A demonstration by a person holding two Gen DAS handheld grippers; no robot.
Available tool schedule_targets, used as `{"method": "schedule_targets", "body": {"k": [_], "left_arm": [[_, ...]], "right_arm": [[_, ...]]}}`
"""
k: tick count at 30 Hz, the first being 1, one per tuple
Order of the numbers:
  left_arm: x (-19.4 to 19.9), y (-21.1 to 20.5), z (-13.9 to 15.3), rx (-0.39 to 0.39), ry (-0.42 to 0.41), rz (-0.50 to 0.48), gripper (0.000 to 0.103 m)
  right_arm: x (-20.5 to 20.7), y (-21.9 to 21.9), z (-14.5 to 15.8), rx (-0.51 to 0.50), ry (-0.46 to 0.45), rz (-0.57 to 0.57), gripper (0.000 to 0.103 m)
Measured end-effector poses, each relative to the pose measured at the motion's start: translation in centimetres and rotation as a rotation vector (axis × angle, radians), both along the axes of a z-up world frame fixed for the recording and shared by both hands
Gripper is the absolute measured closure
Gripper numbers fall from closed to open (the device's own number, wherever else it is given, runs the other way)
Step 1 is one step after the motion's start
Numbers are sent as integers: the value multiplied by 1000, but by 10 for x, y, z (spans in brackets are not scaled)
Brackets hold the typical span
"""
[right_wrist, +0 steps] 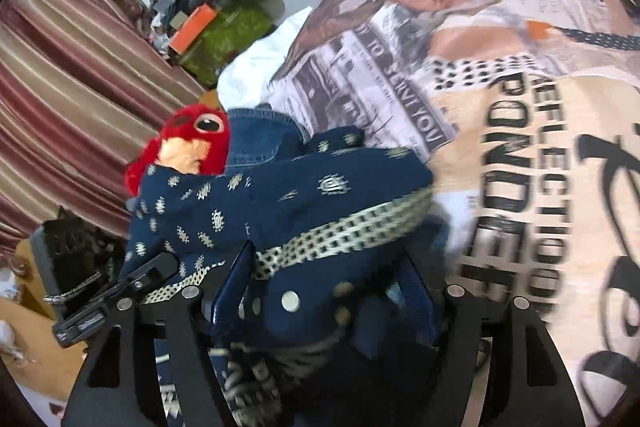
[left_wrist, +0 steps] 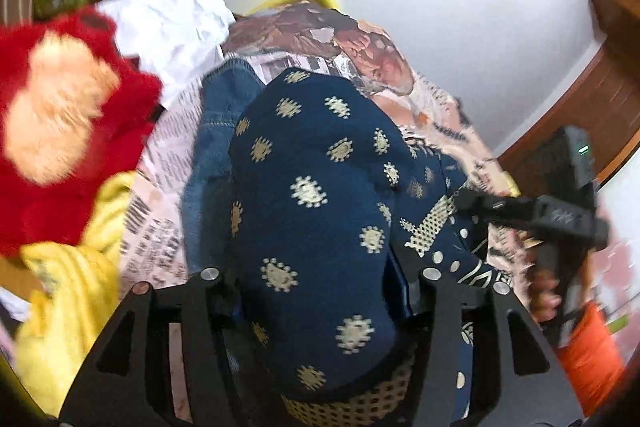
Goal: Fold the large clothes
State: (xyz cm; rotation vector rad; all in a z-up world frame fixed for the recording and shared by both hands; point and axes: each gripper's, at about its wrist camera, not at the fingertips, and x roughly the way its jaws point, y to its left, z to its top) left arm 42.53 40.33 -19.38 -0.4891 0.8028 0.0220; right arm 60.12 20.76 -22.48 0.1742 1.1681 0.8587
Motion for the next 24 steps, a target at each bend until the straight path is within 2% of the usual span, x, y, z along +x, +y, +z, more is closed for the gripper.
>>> {"method": "schedule_targets", "body": {"k": [3, 5, 7, 9, 11, 13, 15, 19, 21, 24], "left_arm": [[-12, -19, 18, 164, 13, 1, 47], [-21, -28, 30, 232, -2, 3, 47], [-32, -32, 39, 240, -34, 5, 43], [-46, -37, 47, 212, -71, -2, 36], [-60, -48, 51, 216, -80, -11, 28], [-67, -61, 47, 273, -66, -32, 26], [-67, -71, 40, 318, -34, -33, 20], [-73, -83, 15, 390, 32, -59, 12], [-80, -84, 9, 403, 24, -45, 6], [-89, -82, 3, 386, 20, -34, 5]], "right_arm": [[-11, -22, 26, -47, -105, -12, 34], [-27, -31, 46, -47, -164, 20, 34], [-48, -35, 63, -37, -218, 51, 34], [-70, -33, 75, -39, -278, 88, 34], [-91, -26, 79, -55, -333, 119, 28], [-112, -14, 75, -83, -385, 150, 26], [-129, -1, 66, -124, -427, 190, 26], [-139, 18, 28, -265, -469, 248, 26], [-134, 15, 9, -314, -466, 234, 26], [-127, -4, -4, -282, -432, 200, 21]]}}
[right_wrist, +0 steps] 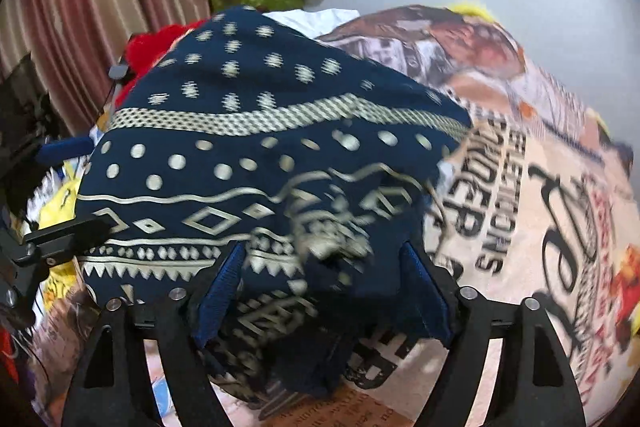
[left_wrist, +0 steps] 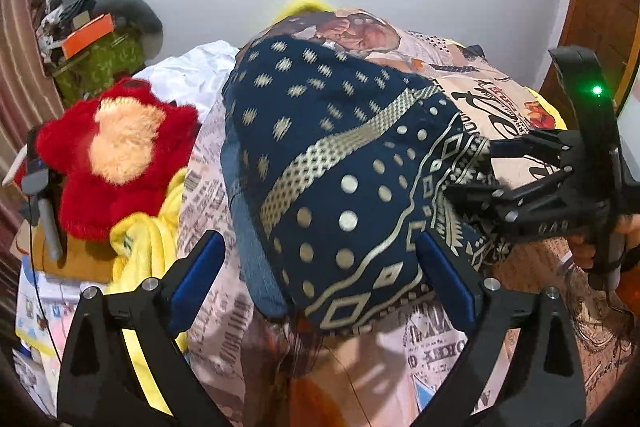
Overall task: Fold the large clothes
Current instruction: 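Release the folded navy bundle and raise both grippers away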
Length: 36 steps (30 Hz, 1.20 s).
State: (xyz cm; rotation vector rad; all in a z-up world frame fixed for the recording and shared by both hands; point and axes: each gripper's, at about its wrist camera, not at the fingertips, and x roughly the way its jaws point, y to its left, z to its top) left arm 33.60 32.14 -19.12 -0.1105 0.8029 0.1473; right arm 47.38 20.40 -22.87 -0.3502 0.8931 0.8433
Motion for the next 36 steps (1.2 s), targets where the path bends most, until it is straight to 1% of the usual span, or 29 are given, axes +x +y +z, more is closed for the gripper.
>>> {"method": "schedule_targets", "body": {"k": [1, 2, 5, 6, 9, 10, 12, 13, 16, 17, 18, 22, 24, 27, 29, 32, 35, 36], "left_arm": [[-3, 1, -1, -10, -2, 8, 5], [-7, 3, -2, -23, -4, 20, 5], [-18, 2, -1, -38, -2, 47, 5], [-20, 1, 0, -34, 1, 48, 6], [-32, -10, 7, 36, 28, 57, 6], [-37, -15, 12, 76, 26, 70, 6], [-48, -22, 23, 94, 5, 83, 6], [-54, -25, 33, 86, -14, 89, 6], [-76, -36, 70, 44, -99, 102, 6], [-86, -43, 88, 43, -147, 108, 6], [-91, -48, 99, 45, -173, 110, 6], [-133, -81, 162, 66, -338, 108, 6], [-151, -93, 184, 75, -404, 98, 6], [-188, -123, 219, 108, -519, 79, 6], [-208, -140, 233, 135, -577, 76, 6], [-236, -162, 246, 175, -644, 85, 6], [-261, -179, 248, 215, -693, 121, 6], [-267, -182, 246, 214, -703, 129, 6]], "right_arm": [[3, -8, -2, 5, 3, -16, 17], [5, -15, -4, 7, 8, -26, 16], [12, -39, -2, 10, 14, -64, 16], [13, -48, 2, -3, -3, -93, 16], [9, -72, 19, -23, -45, -161, 16], [6, -79, 26, -14, -52, -171, 16], [-5, -95, 48, 42, -55, -176, 16], [-12, -102, 59, 71, -58, -176, 16], [-42, -120, 99, 168, -91, -163, 16], [-54, -125, 114, 201, -109, -158, 16], [-67, -130, 128, 231, -129, -153, 16], [-126, -151, 192, 365, -237, -111, 16], [-157, -163, 221, 434, -282, -94, 16], [-195, -182, 254, 520, -338, -83, 16], [-217, -192, 267, 562, -373, -80, 16], [-252, -210, 284, 633, -408, -75, 16], [-278, -221, 289, 680, -428, -84, 16], [-286, -224, 289, 692, -427, -82, 16]]}}
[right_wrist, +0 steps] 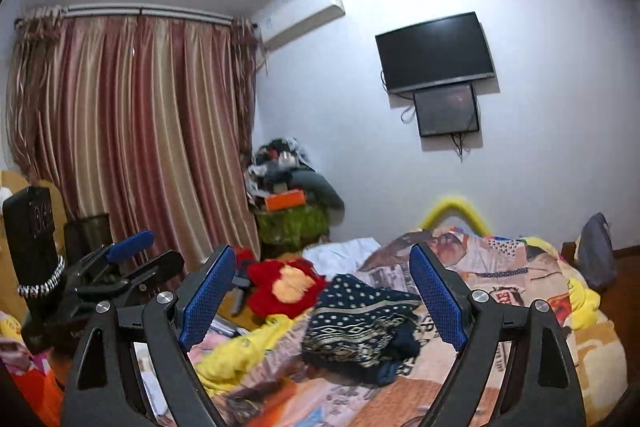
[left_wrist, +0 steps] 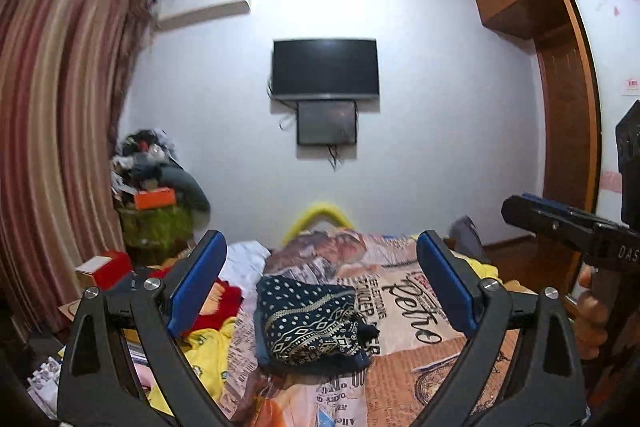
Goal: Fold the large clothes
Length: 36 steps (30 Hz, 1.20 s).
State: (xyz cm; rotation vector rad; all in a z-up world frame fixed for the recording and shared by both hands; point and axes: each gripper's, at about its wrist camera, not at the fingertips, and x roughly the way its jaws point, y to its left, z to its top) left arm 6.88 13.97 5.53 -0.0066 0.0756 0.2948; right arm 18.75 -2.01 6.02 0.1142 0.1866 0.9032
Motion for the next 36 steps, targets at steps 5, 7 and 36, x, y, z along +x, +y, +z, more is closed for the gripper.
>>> {"method": "schedule_targets", "body": {"k": [5, 7, 36], "left_arm": [[-16, -7, -10, -33, 2, 20, 6], [-18, -10, -13, -38, 11, 17, 6], [-5, -12, -33, -33, 68, 53, 0]], "right_arm": [[-32, -8, -8, -1, -12, -29, 16], [-43, -7, -12, -23, -30, -58, 15], [-42, -3, -28, -108, -35, -167, 0]]}}
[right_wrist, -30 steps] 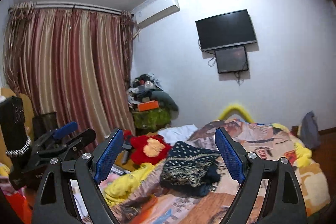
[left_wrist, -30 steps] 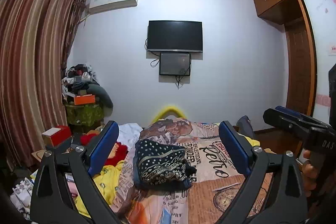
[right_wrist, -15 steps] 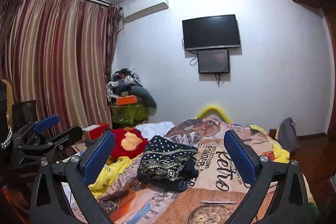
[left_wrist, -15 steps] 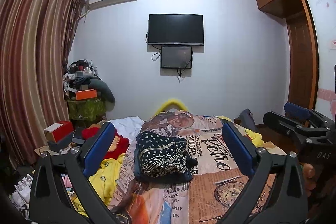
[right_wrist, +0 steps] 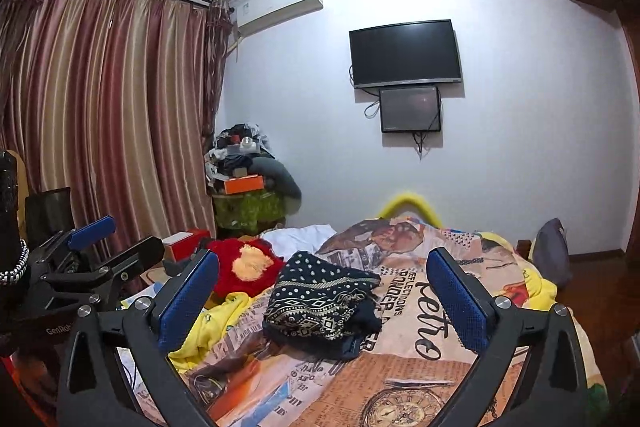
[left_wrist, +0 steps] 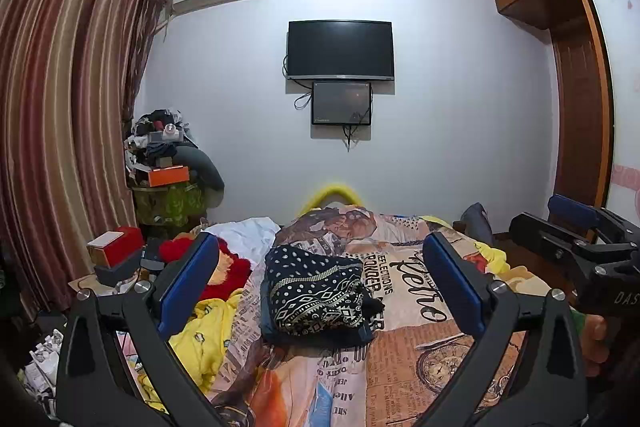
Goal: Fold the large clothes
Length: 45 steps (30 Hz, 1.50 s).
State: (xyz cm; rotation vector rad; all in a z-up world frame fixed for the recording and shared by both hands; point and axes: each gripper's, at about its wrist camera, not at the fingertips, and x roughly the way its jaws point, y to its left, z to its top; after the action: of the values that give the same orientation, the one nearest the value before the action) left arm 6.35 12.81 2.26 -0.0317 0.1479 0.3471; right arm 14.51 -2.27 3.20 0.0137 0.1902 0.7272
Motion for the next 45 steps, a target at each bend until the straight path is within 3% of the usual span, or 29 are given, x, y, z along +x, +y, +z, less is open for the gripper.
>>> {"method": "schedule_targets", "body": {"k": [28, 45], "left_arm": [[3, -6, -4, 19, 2, -8, 0], [4, -6, -1, -16, -8, -33, 0]], "right_arm": [[-2, -3, 3, 1, -3, 9, 0], [0, -7, 3, 0, -3, -7, 0]]}}
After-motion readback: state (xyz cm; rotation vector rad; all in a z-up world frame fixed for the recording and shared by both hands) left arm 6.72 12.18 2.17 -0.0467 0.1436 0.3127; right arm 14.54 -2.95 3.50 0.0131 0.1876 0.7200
